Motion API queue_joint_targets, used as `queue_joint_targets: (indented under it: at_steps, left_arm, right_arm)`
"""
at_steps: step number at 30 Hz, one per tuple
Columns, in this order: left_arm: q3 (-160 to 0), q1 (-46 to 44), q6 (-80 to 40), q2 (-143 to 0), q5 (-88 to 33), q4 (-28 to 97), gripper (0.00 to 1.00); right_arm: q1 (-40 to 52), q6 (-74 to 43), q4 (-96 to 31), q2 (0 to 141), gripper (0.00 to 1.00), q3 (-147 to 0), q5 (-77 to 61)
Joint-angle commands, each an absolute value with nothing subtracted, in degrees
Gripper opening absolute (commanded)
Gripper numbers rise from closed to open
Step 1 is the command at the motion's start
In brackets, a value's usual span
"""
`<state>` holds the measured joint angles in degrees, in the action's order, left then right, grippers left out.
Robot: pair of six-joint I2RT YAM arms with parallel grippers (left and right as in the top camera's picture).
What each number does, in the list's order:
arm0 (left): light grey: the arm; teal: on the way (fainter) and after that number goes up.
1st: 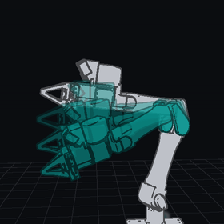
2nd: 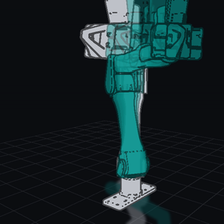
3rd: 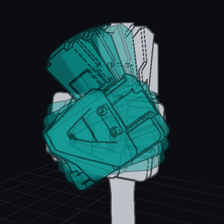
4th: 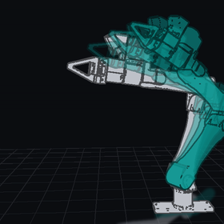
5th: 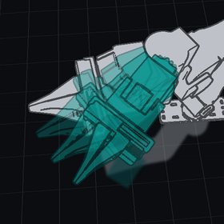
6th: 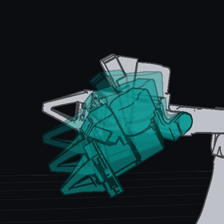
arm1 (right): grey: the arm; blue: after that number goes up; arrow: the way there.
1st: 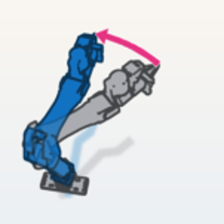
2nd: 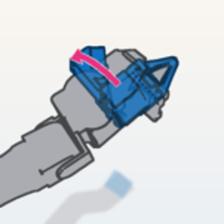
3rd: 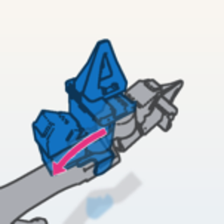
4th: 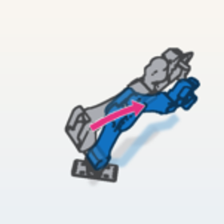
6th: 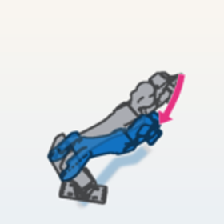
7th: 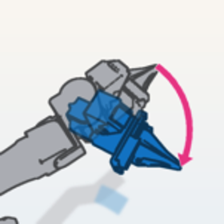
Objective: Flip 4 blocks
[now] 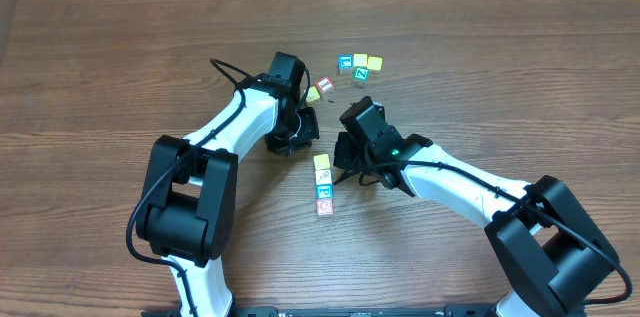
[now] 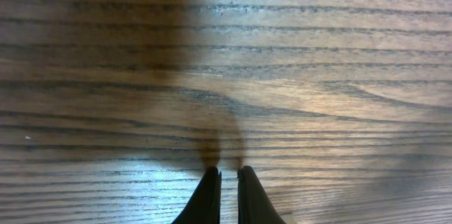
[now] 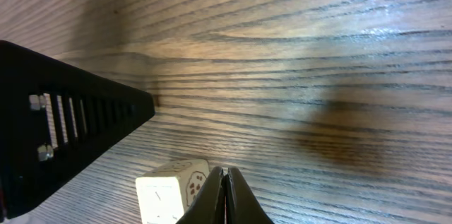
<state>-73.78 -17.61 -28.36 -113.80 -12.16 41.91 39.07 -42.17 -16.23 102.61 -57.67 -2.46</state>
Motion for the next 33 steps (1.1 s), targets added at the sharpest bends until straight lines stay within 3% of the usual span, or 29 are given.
queue_joint_targets:
  at_steps: [1, 12, 33]
  left_arm:
    - [-73.65, -18.39, -27.11, -114.32, -13.17, 42.00, 0.04]
    - [-73.65, -20.21, -24.58, -114.32, -13.61, 41.01, 0.04]
    - [-73.65, -20.34, -19.62, -114.32, -17.67, 42.89, 0.04]
  right_arm:
    - [38.30, -41.78, -16.36, 102.67, 0.04, -57.49, -0.89]
    - [31.75, -42.17, -21.02, 102.67, 0.04, -57.47, -1.58]
    - [31.75, -42.15, -21.39, 102.67, 0.04, -57.47, -1.56]
